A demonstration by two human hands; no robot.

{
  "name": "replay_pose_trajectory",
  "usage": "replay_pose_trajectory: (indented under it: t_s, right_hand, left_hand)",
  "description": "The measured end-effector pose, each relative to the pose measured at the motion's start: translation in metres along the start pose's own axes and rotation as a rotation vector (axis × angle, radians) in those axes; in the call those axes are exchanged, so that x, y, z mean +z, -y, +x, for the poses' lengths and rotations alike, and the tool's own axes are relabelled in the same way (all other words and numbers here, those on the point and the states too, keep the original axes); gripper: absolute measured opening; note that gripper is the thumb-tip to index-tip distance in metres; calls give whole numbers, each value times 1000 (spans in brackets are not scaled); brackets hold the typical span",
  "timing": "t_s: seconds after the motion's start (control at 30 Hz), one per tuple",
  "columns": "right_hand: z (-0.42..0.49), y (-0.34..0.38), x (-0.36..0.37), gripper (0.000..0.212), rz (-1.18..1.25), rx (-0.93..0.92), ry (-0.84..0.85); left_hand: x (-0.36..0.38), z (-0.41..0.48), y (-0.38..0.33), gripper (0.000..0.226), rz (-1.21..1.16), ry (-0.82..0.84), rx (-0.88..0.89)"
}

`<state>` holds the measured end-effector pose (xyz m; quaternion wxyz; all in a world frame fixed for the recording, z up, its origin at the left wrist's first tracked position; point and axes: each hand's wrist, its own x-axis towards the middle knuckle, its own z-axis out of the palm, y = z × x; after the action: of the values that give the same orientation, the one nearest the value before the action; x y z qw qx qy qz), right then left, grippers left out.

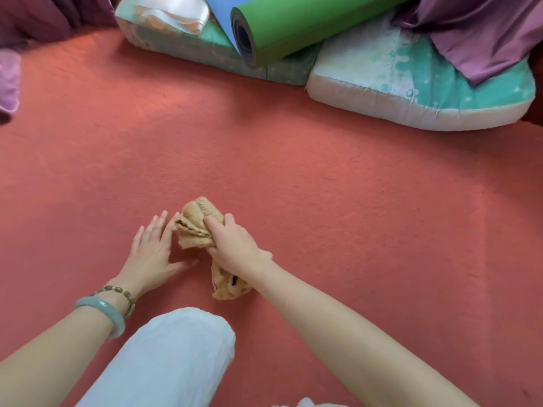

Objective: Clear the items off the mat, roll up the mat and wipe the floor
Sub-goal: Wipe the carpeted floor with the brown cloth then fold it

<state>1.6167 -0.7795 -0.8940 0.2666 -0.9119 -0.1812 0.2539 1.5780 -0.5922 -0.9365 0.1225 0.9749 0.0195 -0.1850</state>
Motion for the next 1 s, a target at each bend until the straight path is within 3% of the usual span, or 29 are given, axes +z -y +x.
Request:
replay_pose_trajectory:
  t_s: [0.1, 0.33, 0.63, 0.8, 1.0]
  right_hand:
    - [-1, -12, -6, 38, -15, 38, -64]
    - [-41, -113, -65, 49, -47, 411, -280]
    - [-136, -190, -95, 42, 60, 849, -528]
    - [-151, -193, -96, 42, 216, 862, -583]
    - [-149, -145, -136, 39, 566, 747, -810]
  left_hand:
    - [3, -9, 10, 107, -2, -5, -40]
    - [4, -5, 5, 104, -22, 5, -24]
    - [4, 28, -49, 105, 5, 12, 213]
    - [11, 40, -71, 106, 58, 58, 310]
    - [-33, 40, -80, 104, 159, 120, 401]
